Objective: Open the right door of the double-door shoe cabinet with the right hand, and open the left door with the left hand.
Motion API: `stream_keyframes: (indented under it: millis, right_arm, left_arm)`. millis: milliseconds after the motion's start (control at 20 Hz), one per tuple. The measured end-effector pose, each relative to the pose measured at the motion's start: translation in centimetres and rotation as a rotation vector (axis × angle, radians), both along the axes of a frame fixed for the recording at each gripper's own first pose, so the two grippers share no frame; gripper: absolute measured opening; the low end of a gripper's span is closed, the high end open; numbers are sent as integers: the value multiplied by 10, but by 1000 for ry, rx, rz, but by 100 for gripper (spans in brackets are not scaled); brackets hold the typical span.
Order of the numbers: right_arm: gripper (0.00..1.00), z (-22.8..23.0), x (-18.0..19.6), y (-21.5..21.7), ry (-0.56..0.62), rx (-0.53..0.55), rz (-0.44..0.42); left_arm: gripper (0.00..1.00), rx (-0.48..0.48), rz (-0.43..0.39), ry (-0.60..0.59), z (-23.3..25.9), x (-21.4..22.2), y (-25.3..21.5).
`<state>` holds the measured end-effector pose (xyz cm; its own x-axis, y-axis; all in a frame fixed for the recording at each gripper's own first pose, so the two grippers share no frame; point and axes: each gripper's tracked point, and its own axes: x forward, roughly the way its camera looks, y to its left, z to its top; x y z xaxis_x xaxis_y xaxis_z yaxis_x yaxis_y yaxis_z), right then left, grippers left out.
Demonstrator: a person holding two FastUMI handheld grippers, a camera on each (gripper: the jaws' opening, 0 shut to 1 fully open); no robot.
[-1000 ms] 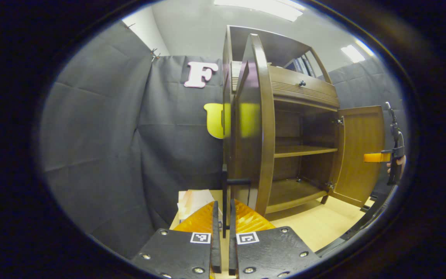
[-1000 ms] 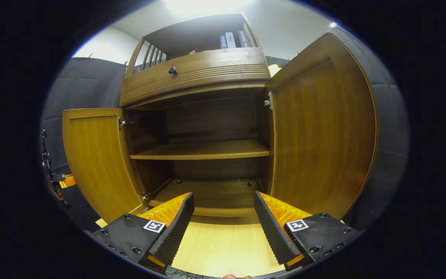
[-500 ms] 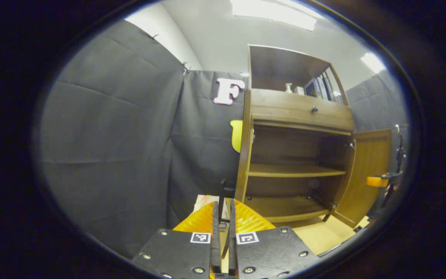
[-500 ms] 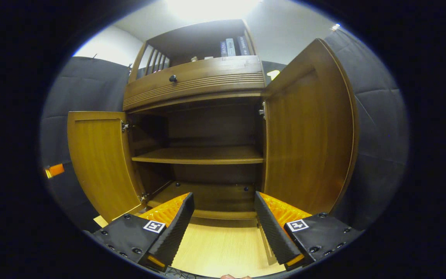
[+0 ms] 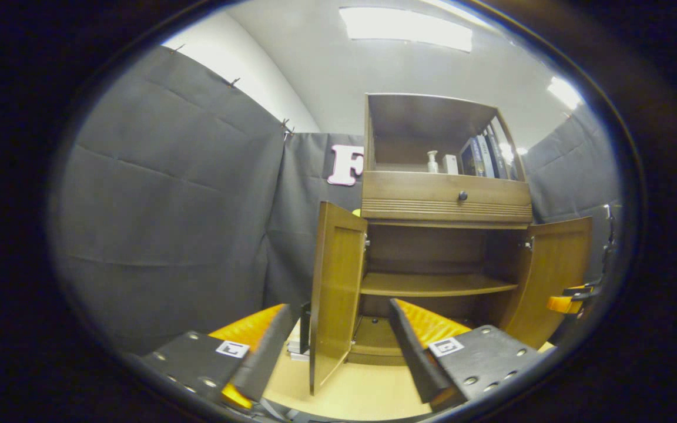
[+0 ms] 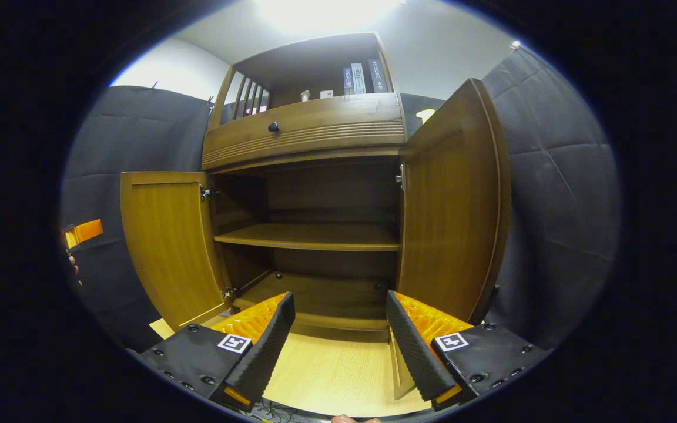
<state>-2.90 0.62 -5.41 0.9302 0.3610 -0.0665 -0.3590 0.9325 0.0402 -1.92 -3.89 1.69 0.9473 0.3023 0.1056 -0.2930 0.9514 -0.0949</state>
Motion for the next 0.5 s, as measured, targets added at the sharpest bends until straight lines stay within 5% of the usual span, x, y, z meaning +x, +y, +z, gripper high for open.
stream_keyframes:
  millis: [150, 500]
  right_arm:
    - [92, 12, -1, -11, -64, -18, 25]
    - [92, 24, -7, -21, -93, -56, 22]
  left_arm:
    - [99, 29, 39, 20, -1, 4, -22]
    - [99, 51, -27, 83, -16, 27, -71]
